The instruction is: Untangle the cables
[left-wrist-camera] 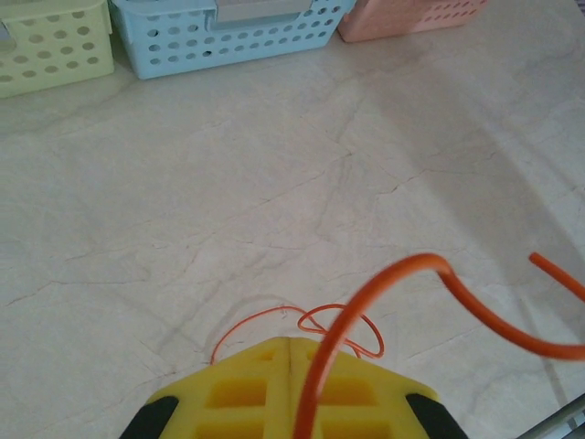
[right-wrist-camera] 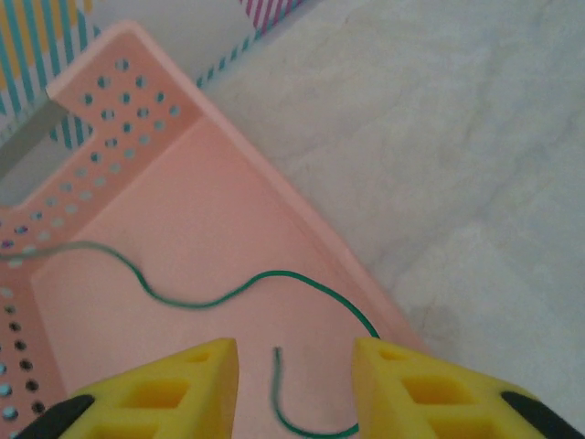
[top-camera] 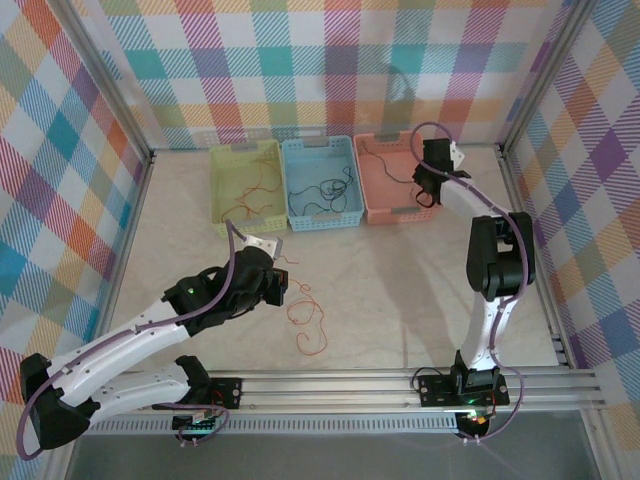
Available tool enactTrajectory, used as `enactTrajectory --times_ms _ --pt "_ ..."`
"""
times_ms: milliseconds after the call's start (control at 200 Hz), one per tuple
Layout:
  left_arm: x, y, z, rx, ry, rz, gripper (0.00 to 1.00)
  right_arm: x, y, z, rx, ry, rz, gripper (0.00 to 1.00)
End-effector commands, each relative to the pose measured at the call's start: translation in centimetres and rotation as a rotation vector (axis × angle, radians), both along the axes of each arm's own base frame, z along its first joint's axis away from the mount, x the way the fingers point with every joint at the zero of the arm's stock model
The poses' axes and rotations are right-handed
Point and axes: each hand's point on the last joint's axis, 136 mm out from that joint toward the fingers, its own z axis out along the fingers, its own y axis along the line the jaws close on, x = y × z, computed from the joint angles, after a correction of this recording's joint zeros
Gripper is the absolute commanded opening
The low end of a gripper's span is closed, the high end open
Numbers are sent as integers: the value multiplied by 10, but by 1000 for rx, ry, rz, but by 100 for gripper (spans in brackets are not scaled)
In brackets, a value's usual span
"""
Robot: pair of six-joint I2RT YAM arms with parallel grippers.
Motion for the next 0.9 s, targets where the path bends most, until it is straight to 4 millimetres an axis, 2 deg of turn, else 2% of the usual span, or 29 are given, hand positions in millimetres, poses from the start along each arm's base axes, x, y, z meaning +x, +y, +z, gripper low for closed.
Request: enactTrajectory --times_ms 0,145,230,360,420,490,545,720,895 --pt "11 -2 23 -29 -39 13 0 -14 11 39 22 -68 73 40" --pt "24 -4 42 -49 -55 39 0 -39 15 55 48 -126 109 42" --pt "27 -10 56 -73 -60 17 0 -56 26 68 69 -179 176 42" --pt "31 -15 80 -84 -84 -2 0 -85 57 84 130 -275 337 43" --pt "33 -17 94 -95 -97 -10 0 -100 77 91 142 -314 438 43" --pt "36 -18 115 -104 -121 -18 0 -117 96 94 149 -354 521 43" --pt "40 -18 139 -119 -157 -13 0 -129 108 95 155 -389 576 44" --pt "61 -13 191 -124 -228 22 0 -154 127 73 161 -387 634 44" --pt "101 8 242 -124 -323 131 0 -166 144 47 95 -329 693 44"
